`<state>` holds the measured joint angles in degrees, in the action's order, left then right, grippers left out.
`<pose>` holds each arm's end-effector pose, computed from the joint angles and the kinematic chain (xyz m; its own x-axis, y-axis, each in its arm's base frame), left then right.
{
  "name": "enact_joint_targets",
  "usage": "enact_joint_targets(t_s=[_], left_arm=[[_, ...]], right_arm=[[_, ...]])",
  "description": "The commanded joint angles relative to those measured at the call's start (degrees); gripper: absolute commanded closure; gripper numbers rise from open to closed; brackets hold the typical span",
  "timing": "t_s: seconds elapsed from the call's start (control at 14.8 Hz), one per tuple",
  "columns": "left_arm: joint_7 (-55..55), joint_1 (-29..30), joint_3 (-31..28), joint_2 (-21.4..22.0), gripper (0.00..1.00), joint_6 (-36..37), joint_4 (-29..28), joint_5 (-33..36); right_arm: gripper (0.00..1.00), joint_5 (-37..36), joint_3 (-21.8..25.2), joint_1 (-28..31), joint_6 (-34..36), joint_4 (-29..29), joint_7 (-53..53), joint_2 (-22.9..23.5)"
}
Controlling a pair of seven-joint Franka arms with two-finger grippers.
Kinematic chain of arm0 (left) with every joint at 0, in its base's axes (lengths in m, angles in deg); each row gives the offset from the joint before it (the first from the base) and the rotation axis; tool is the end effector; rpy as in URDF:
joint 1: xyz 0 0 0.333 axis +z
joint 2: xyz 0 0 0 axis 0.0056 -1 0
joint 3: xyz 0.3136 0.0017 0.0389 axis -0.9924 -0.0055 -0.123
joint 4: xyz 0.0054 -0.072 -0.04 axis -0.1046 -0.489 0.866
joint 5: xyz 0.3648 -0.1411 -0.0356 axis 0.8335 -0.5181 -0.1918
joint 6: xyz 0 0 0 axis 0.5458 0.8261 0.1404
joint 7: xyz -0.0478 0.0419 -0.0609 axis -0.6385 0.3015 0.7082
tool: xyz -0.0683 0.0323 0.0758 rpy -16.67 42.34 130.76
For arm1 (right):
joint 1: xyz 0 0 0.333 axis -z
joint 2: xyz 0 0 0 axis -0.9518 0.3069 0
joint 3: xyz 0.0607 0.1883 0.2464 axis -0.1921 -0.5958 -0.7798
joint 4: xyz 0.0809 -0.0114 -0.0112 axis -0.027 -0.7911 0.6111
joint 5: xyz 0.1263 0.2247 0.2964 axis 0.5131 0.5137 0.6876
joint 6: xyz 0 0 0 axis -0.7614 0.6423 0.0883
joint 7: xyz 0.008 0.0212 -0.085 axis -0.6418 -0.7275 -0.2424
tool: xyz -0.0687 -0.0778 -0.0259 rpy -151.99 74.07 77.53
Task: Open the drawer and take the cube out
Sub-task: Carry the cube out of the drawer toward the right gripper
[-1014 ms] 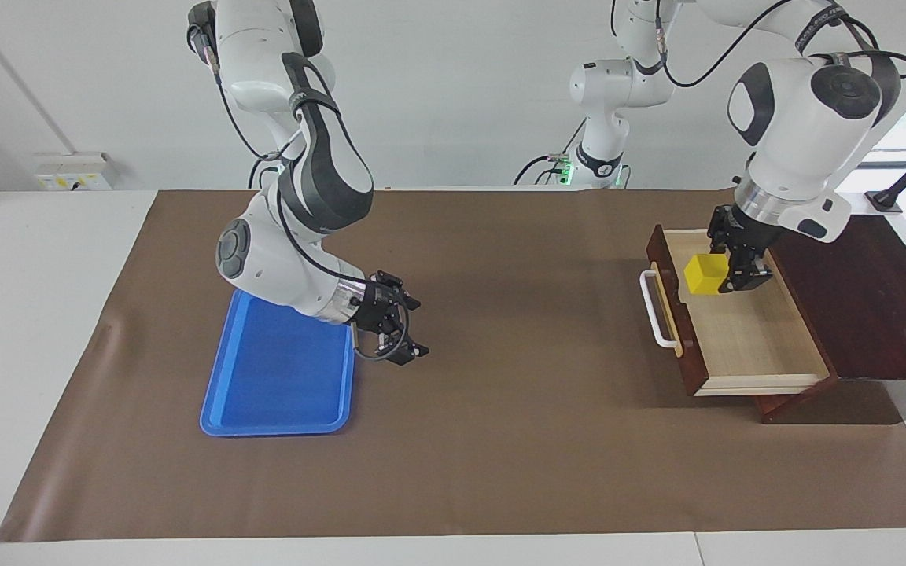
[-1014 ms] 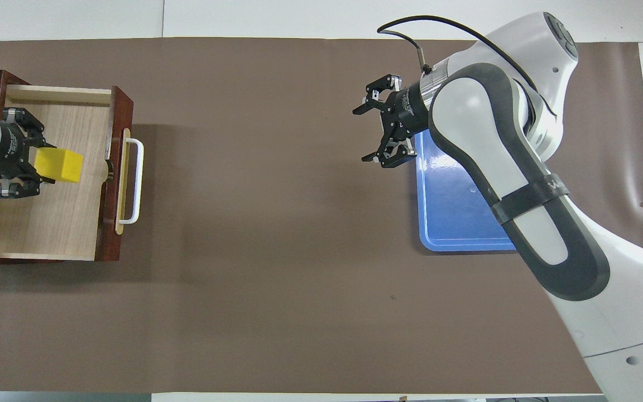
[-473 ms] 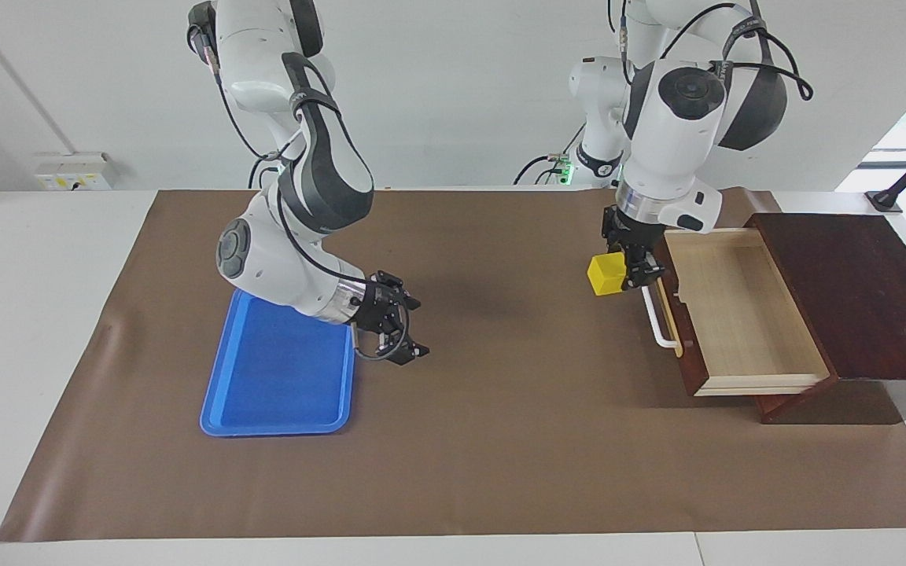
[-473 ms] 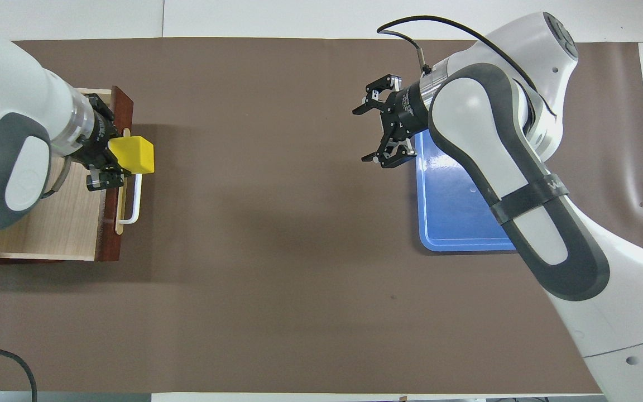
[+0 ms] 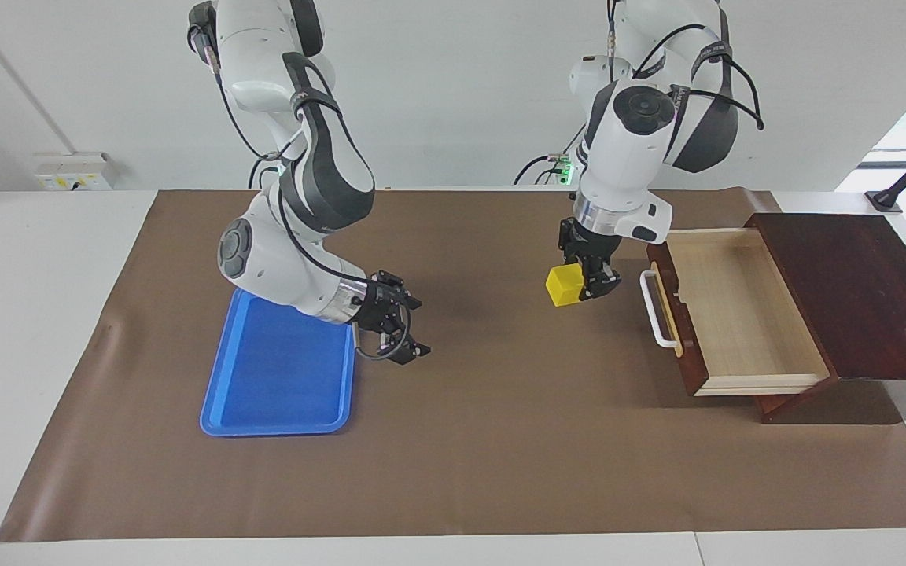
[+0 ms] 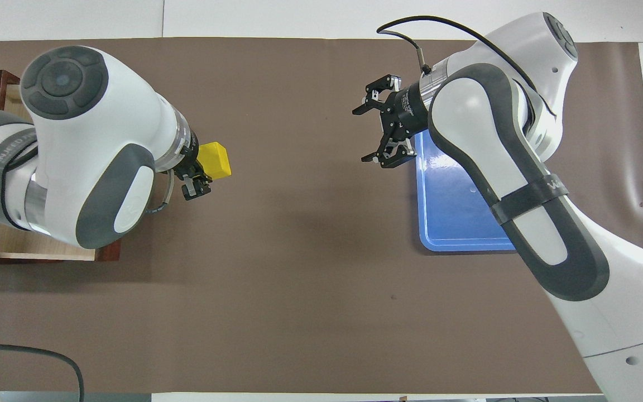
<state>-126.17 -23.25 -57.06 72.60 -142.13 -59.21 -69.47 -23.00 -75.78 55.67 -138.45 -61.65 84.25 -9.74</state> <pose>0.5556 -0.2749 0.4953 -0.2654 0.9640 -0.0154 0.9639 0.2657 0.0171 0.6686 0.2301 0.4193 0.1151 -0.7795 -0.6158 -0.9877 -0.1558 0.0126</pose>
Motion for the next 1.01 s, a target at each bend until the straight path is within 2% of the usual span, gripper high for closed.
enact_joint_targets(t_s=[0.0,0.34,0.95], left_arm=[[-3.0,-1.8,-1.1,-0.7,1.00,-1.4,-0.1,-0.3],[-4.8,-4.3,-1.2,-3.3,1.00,-1.1,3.1,-0.2],[-4.8,-5.1,-1.0,-3.2,1.00,-2.2,2.2,1.5]], right_arm=[[0.04,2.5,0.1,-1.7,-1.5,-0.5,-0.7,-0.5],[0.05,0.8,0.3,-5.3,-1.5,-0.3,-0.1,-0.3],[0.06,-0.8,0.8,-10.6,-1.9,6.4,6.7,3.4]])
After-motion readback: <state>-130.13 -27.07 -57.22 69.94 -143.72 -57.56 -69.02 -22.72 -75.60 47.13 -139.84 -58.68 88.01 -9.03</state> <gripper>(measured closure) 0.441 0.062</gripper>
